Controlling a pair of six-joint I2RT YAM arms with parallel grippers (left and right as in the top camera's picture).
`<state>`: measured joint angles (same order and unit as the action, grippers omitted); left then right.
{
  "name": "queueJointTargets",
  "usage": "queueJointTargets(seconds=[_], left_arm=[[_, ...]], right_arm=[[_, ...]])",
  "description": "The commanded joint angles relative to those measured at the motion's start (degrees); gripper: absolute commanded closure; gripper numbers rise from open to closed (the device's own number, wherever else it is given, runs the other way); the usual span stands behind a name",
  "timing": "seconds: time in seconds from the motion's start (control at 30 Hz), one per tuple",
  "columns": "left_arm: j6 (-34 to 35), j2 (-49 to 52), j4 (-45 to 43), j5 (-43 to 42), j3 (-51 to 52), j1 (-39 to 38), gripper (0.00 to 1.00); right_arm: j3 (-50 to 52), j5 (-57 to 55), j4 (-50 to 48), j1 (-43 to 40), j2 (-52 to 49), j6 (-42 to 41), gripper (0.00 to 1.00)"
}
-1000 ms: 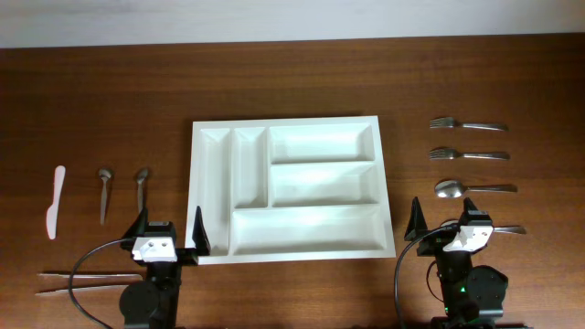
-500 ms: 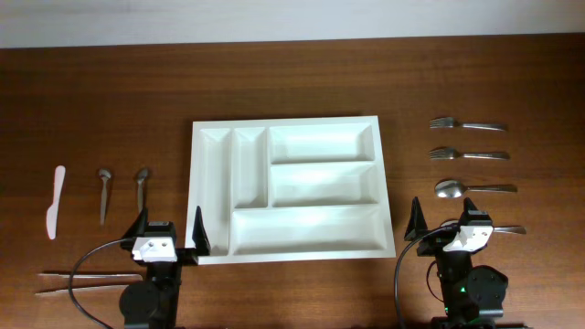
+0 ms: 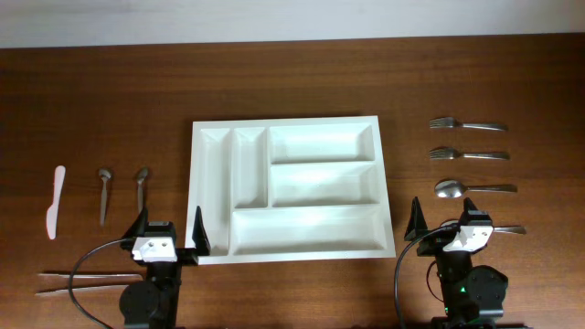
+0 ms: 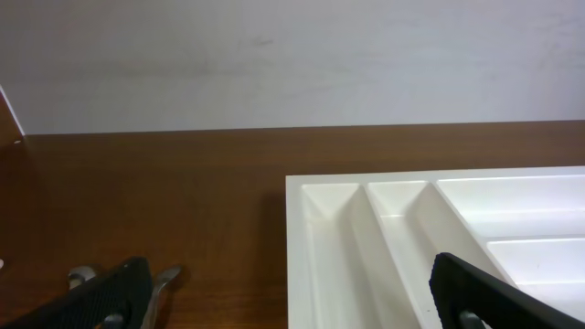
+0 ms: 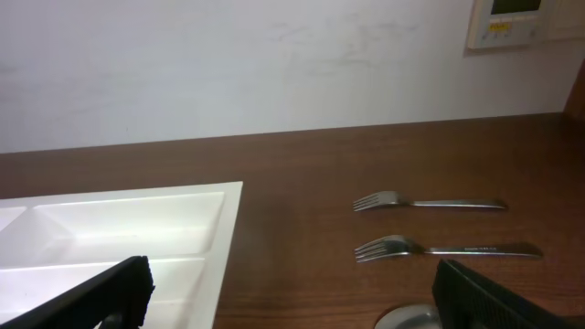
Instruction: Pack container
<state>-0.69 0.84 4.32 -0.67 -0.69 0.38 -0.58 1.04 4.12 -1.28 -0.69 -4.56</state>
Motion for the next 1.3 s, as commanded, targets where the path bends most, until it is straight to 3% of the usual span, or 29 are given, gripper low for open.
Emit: queueJointTargets(seconds=[0.0, 0.7, 0.9, 1.1, 1.27], left_arm=[[-1.11, -0.48, 0.24, -1.05, 0.2, -0.22, 0.01], [-1.11, -0.48, 0.24, -1.05, 0.2, -0.22, 0.01], [-1.11, -0.48, 0.24, -1.05, 0.2, -0.22, 0.01], [-1.11, -0.48, 0.24, -1.05, 0.2, -0.22, 0.01], [-1.11, -0.48, 0.22, -1.05, 0.2, -0.22, 0.01]], right_arm=[[0.26, -0.7, 0.42, 0.52, 0.33, -0.17, 0.01], [0.26, -0.44, 0.37, 0.52, 0.33, -0.39, 0.01], [-0.57, 2.05, 0.22, 0.52, 0.33, -6.71, 0.02], [-6.64, -0.85, 4.2, 0.52, -0.04, -6.23, 0.01], [-19.82, -9.03, 15.93, 0.46, -6.1, -6.25, 0.01]])
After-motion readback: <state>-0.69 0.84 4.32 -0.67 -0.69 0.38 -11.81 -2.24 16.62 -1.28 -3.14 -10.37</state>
